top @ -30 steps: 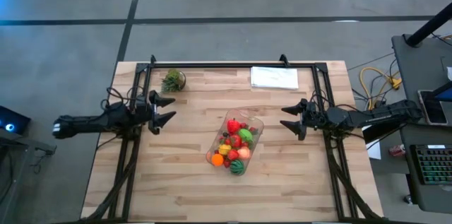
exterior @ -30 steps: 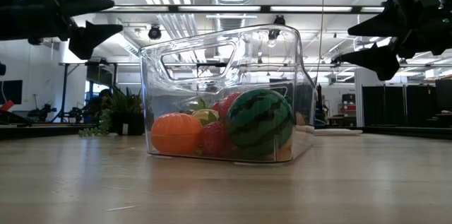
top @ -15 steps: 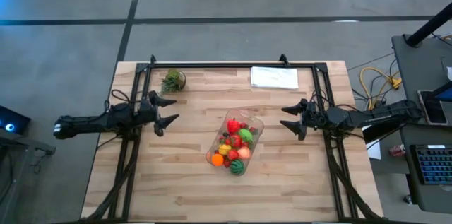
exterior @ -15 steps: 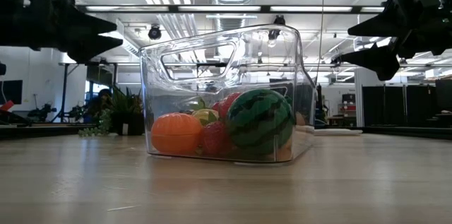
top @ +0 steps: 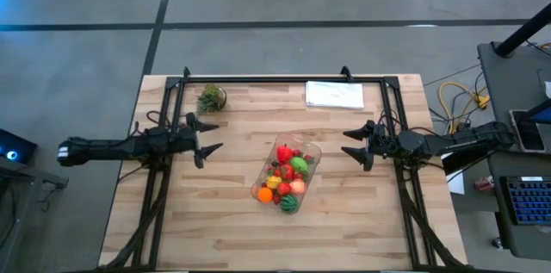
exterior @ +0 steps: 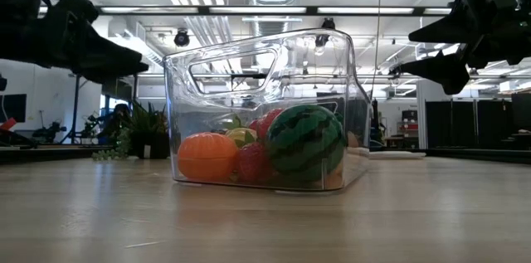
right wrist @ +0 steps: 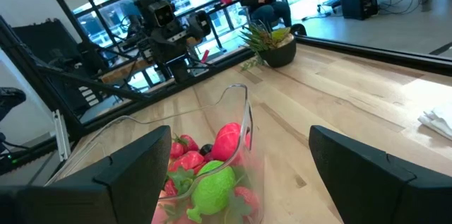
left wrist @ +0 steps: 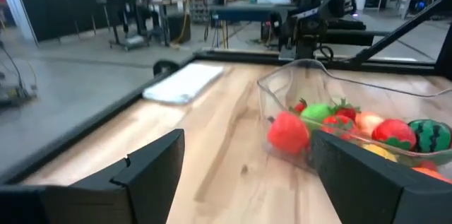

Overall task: Pick and placing Produce into tupperware
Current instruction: Return to Home Position

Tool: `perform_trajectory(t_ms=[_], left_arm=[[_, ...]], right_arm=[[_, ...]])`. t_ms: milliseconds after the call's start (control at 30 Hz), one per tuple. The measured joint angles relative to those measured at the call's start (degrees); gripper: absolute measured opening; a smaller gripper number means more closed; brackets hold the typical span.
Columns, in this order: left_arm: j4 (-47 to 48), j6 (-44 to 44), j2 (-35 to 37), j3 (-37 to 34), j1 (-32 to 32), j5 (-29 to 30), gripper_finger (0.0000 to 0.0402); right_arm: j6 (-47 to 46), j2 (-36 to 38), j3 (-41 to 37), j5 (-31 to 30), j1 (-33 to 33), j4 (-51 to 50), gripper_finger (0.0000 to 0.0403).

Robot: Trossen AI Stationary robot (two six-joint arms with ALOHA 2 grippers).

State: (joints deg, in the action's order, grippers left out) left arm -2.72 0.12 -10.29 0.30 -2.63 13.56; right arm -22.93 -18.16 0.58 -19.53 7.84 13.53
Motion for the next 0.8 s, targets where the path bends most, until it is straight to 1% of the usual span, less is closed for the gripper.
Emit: perform_trajectory(t_ms=[167,533,800], left_arm=[[-0.05,-4.12,-0.87,-0.01,0.00,-0.04,0.0293],[-2.43,-4.17,3.28,-0.03,0.00,0.04,0.0293],[-2.68,-4.19,2.44,-0.03,0.00,0.02,0.0293]], right_arm=[[0.00,0.01,0.00,-0.02,0.02,0.01,0.0327],[0.02,0.01,0.00,-0.02,0.01,0.00,0.0327],[0.02,0.01,0.00,0.00,0.00,0.01,0.0327]])
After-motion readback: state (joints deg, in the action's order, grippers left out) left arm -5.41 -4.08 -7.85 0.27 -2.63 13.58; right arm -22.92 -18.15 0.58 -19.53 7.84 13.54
